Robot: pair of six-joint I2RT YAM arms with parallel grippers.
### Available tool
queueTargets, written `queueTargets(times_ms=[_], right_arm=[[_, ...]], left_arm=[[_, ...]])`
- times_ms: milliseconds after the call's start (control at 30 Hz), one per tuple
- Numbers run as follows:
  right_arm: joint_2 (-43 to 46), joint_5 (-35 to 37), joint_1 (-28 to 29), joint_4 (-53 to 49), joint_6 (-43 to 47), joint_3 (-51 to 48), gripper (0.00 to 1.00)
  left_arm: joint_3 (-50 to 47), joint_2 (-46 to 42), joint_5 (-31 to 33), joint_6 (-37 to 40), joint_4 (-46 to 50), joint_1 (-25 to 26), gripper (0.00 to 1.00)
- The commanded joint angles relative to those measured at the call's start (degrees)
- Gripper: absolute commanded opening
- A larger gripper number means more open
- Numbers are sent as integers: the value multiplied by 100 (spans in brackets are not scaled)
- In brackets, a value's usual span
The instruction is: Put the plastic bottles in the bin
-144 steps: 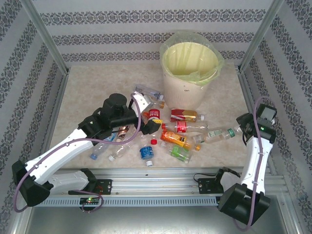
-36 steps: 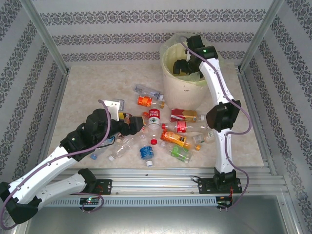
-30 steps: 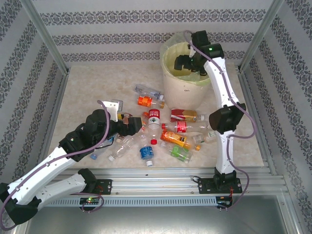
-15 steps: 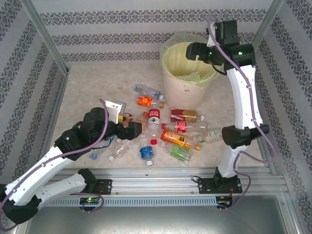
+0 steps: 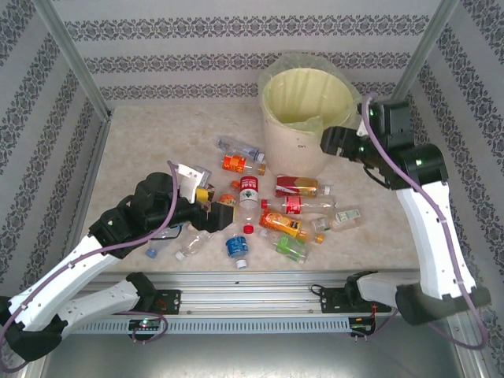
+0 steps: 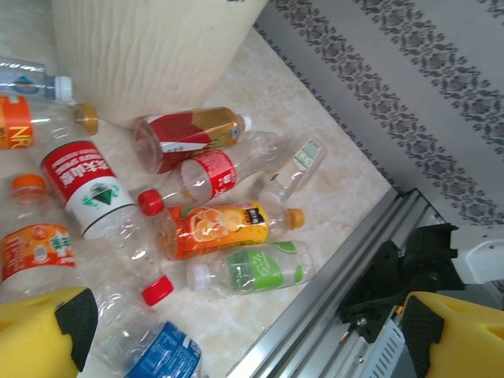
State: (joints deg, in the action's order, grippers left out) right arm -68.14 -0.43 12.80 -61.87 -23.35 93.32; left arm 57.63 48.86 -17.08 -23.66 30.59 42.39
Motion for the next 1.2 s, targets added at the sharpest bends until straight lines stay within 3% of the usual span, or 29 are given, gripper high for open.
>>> queueTargets(times_ms=[0, 167, 400, 833, 1167], right_arm=[[502, 544, -168, -159, -651, -856, 86], [1208, 532, -557, -305, -1237, -2164, 85], [1747, -579, -1526, 219, -1796, -3633, 90], [1712, -924, -1805, 1444, -3027, -5186, 90], [1413, -622, -1924, 2102, -3716, -5642, 90]], left_arm=[[-6, -7, -462, 188, -341, 85, 100], [-105, 42, -703, 138, -484, 92, 100], [-271, 111, -1162, 125, -650, 85, 100], [-459, 316, -813, 71, -1299, 273, 100], [-487, 521, -579, 82, -1528, 366, 100]])
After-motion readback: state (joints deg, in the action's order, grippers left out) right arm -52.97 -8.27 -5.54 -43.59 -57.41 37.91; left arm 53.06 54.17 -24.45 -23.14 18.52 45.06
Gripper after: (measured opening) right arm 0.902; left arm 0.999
